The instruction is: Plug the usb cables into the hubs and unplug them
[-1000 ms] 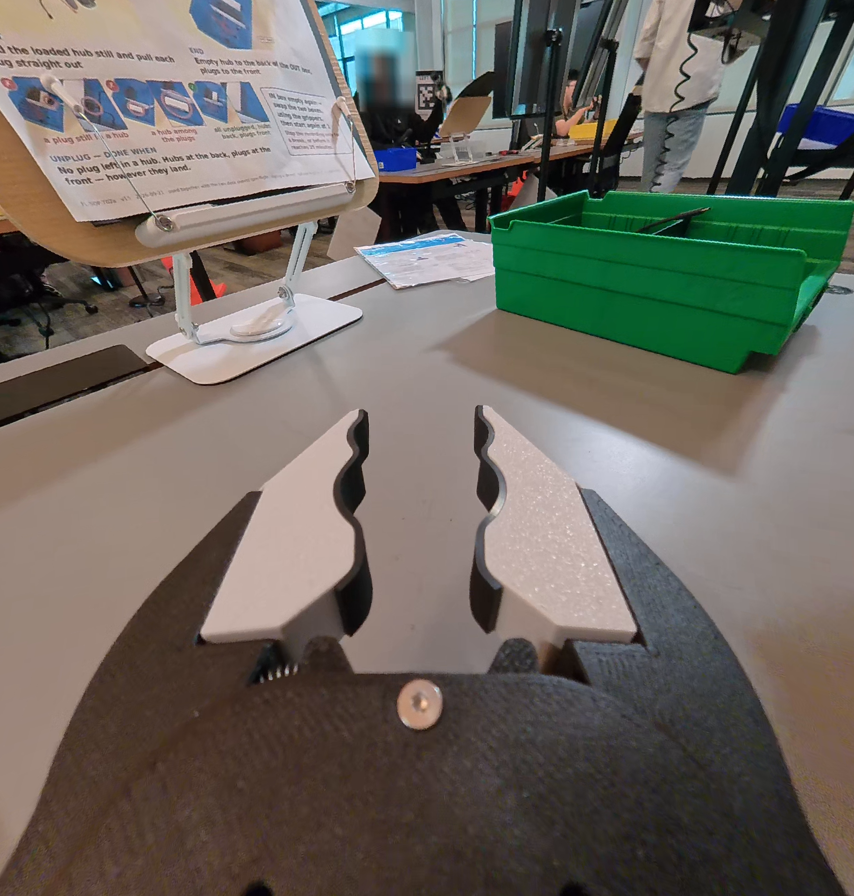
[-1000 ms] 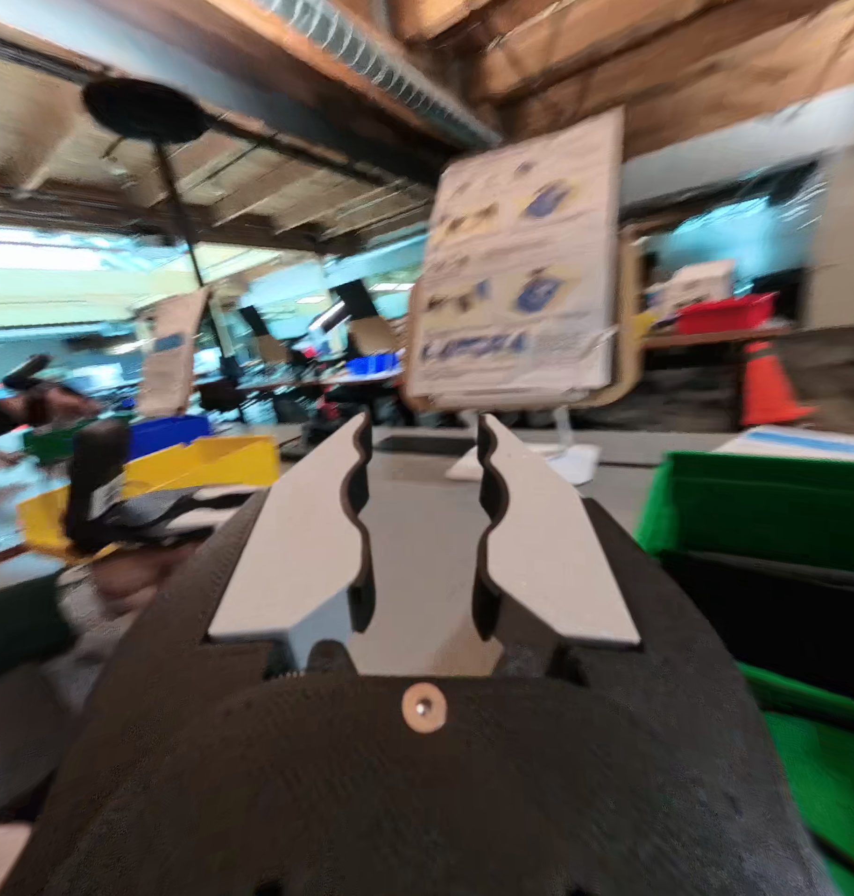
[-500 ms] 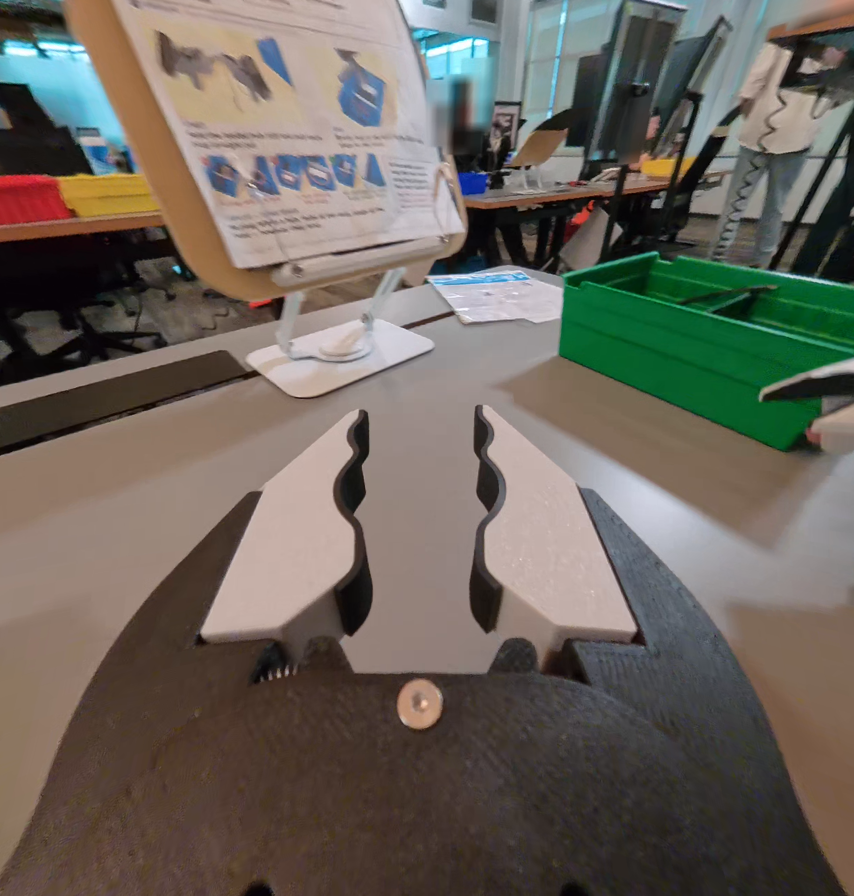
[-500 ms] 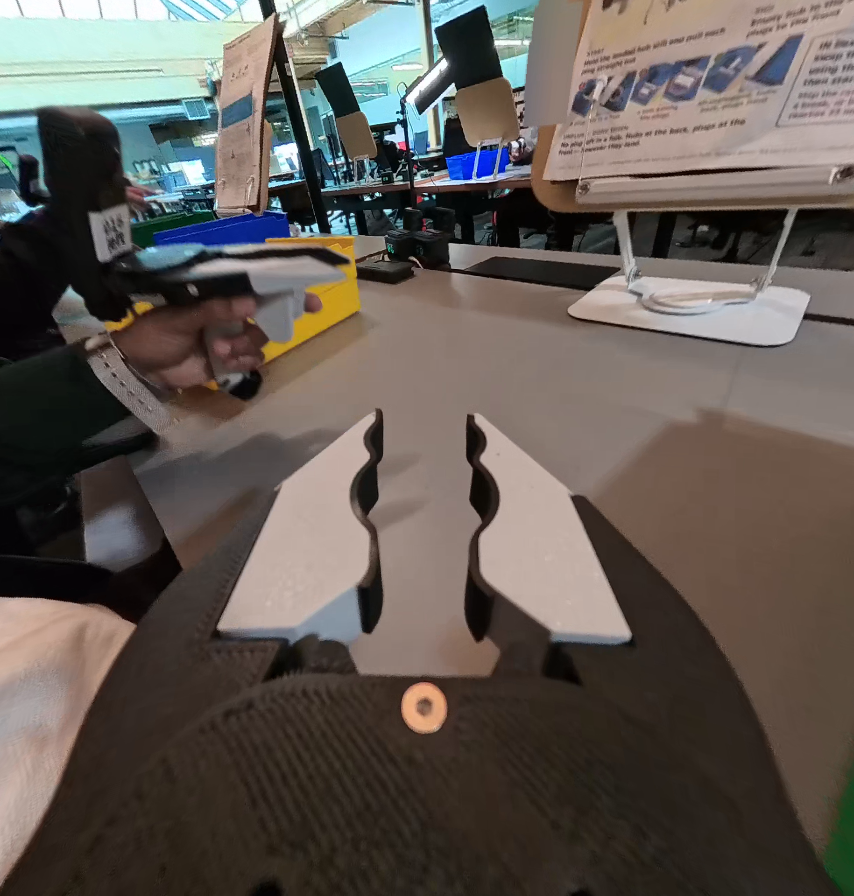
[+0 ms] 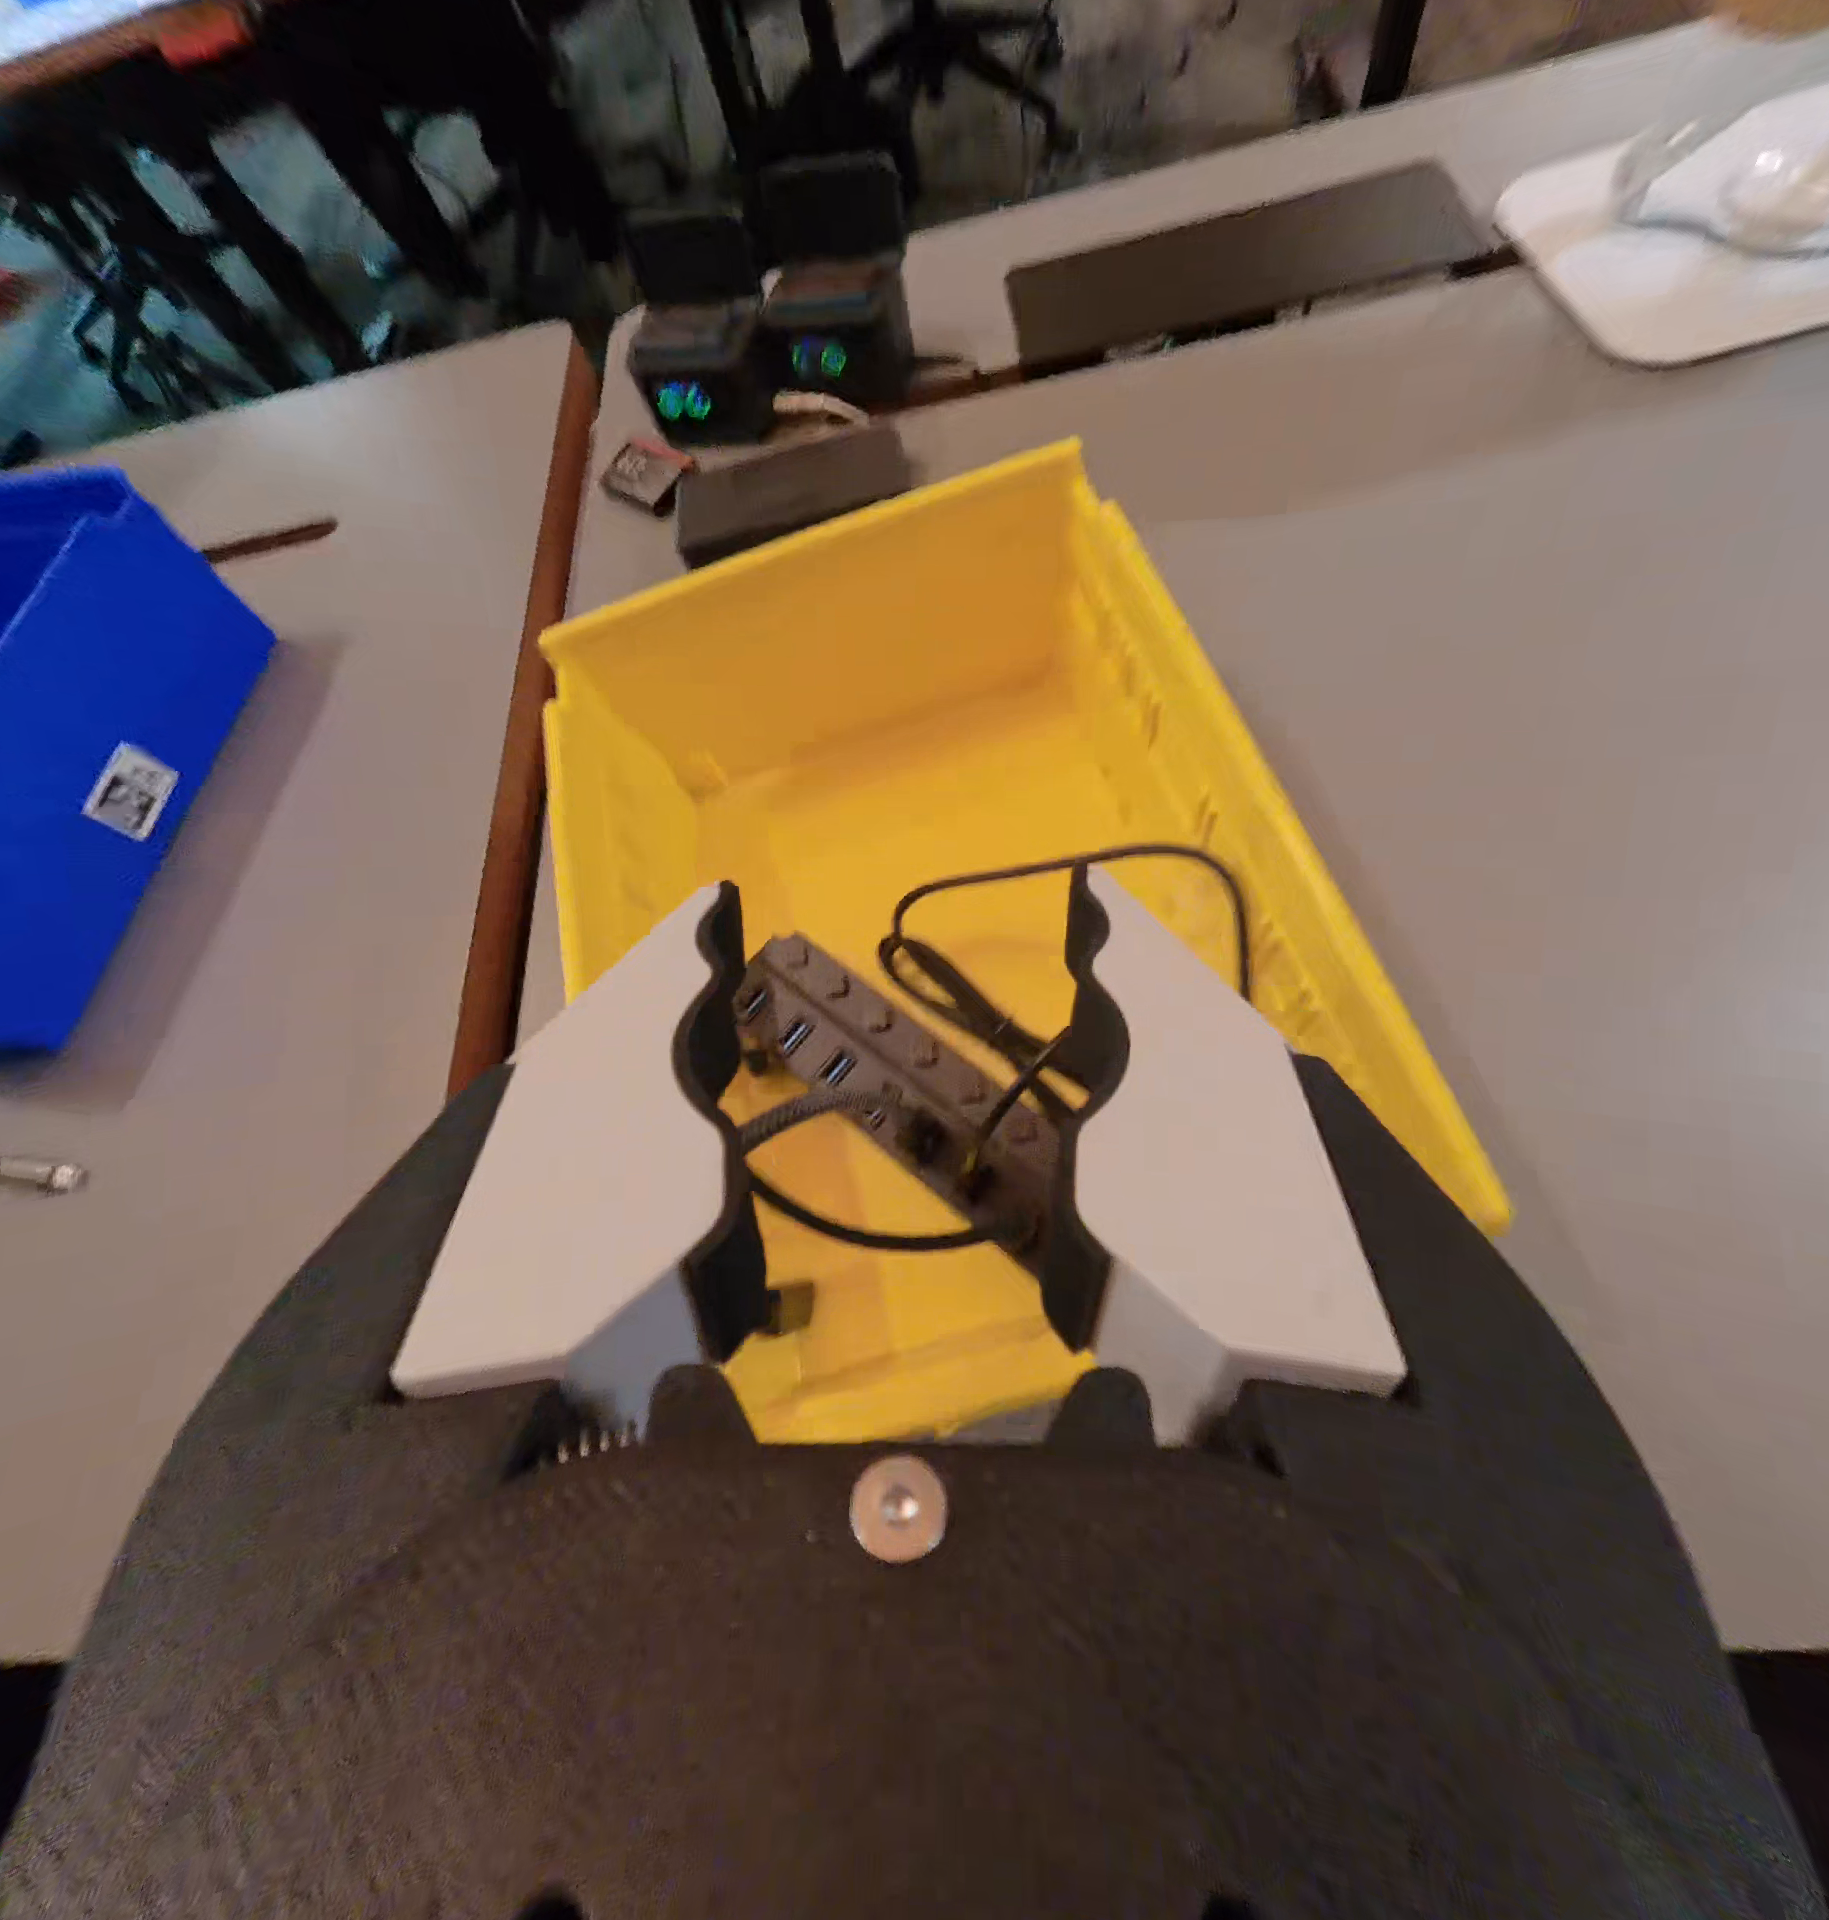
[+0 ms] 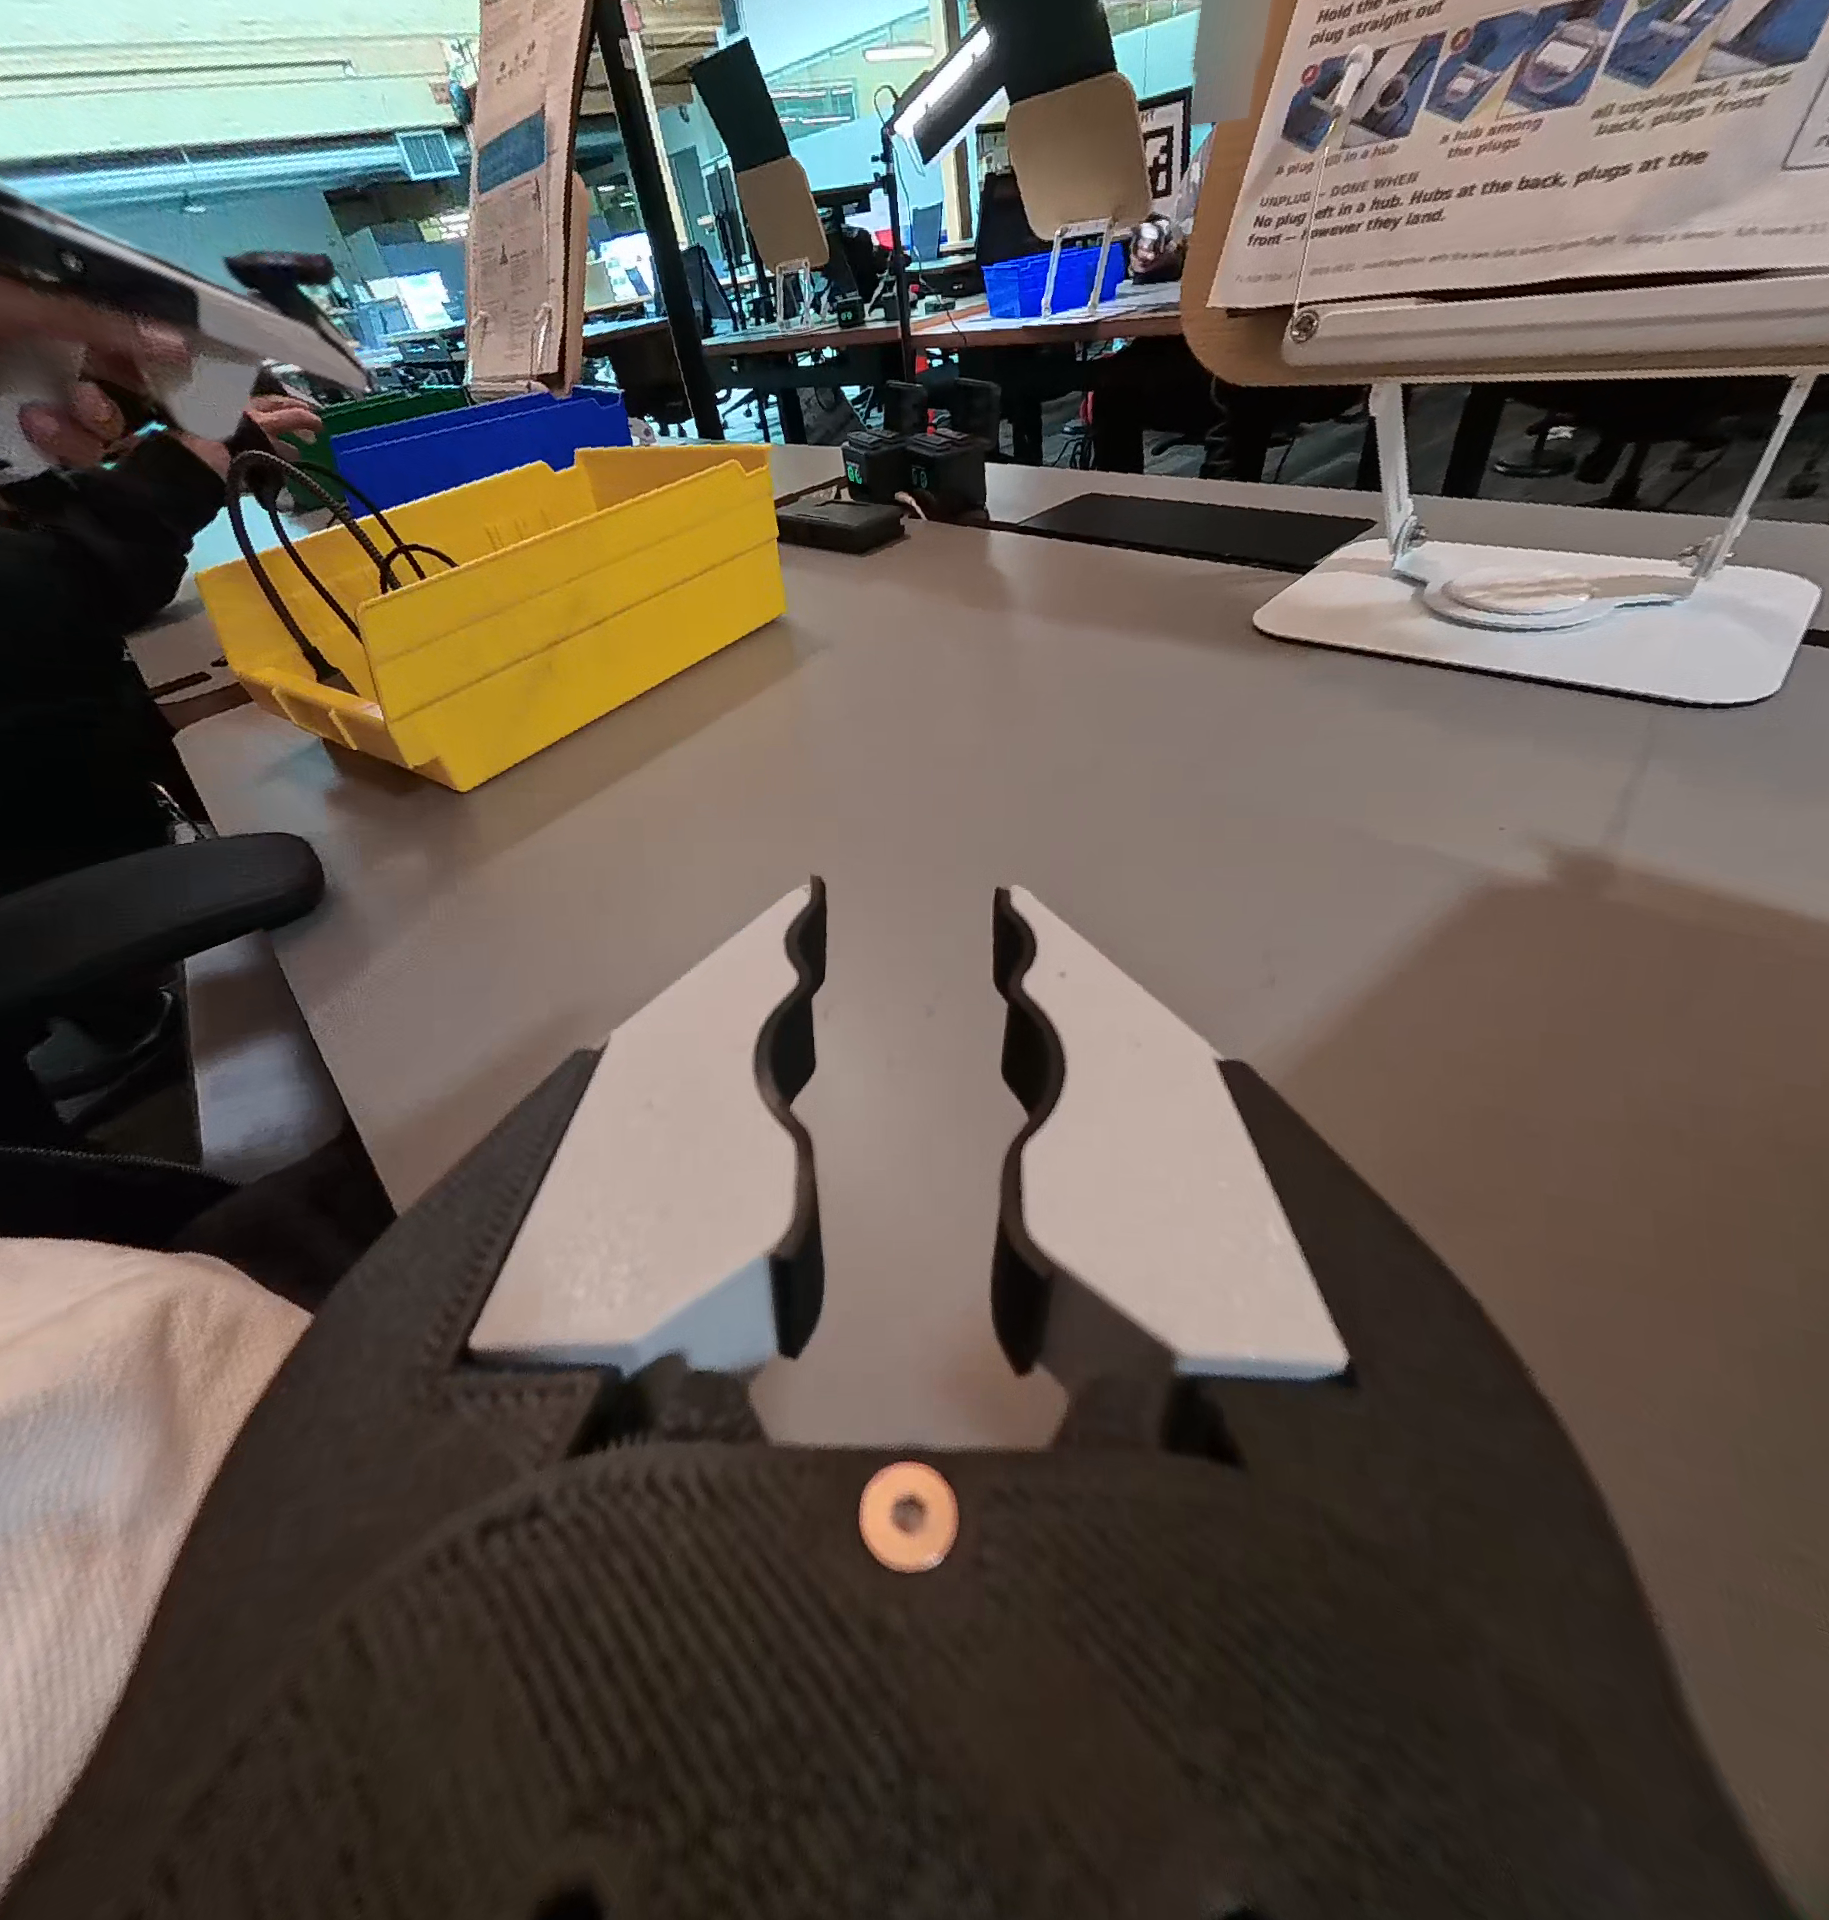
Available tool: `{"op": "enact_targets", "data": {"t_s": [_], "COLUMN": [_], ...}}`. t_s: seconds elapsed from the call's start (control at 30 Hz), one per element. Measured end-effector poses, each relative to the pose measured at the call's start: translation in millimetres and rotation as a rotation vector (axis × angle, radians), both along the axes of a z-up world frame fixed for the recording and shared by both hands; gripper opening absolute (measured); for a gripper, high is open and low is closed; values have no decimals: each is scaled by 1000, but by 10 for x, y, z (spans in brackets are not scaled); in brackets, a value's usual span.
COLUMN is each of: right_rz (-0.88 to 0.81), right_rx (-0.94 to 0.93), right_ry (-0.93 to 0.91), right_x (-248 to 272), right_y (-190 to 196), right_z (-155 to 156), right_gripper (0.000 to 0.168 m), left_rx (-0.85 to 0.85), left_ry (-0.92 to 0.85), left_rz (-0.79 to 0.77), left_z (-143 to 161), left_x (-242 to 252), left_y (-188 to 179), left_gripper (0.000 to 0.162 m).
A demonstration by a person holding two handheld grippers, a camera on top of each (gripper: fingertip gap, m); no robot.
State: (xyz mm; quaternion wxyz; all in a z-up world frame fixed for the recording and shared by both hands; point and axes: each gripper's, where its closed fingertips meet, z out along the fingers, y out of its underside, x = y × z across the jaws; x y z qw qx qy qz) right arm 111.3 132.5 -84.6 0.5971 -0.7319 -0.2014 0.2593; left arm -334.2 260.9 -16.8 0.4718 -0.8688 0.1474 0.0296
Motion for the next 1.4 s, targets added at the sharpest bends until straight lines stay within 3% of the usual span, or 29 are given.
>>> {"op": "enact_targets", "data": {"t_s": [0.17,0.3,0.37,0.43,0.57,0.7,0.8,0.93,1.07,1.4], "right_rz": [28,50,61,70,81,79,78,77,78,89], "right_rx": [-13,-17,-22,-25,-30,-31,-35,-38,-43,-6], "right_ry": [10,15,18,19,16,15,17,20,25,-79], "right_x": [-61,-111,-135,-159,-192,-191,-186,-181,-182,-272], "right_y": [40,64,76,83,87,89,93,96,98,61], "right_z": [-16,-19,-26,-30,-41,-43,-50,-54,-59,-87], "right_gripper": [31,31,31,31,31,31,31,30,30,29], "left_rx": [-124,-226,-233,-212,-235,-254,-225,-94,155,643], "left_ry": [270,252,180,169,185,143,112,81,-7,-125], "left_rz": [176,181,167,195,164,48,7,25,42,-105], "left_z": [-318,-542,-614,-679,-784,-785,-722,-381,283,1683], "left_x": [-516,-555,-517,-571,-537,-292,-162,-160,-156,396], "left_y": [-87,-176,-155,-89,-69,-73,-28,14,-36,-698], "left_gripper": [69,78,75,82,59,8,3,2,0,0]}}
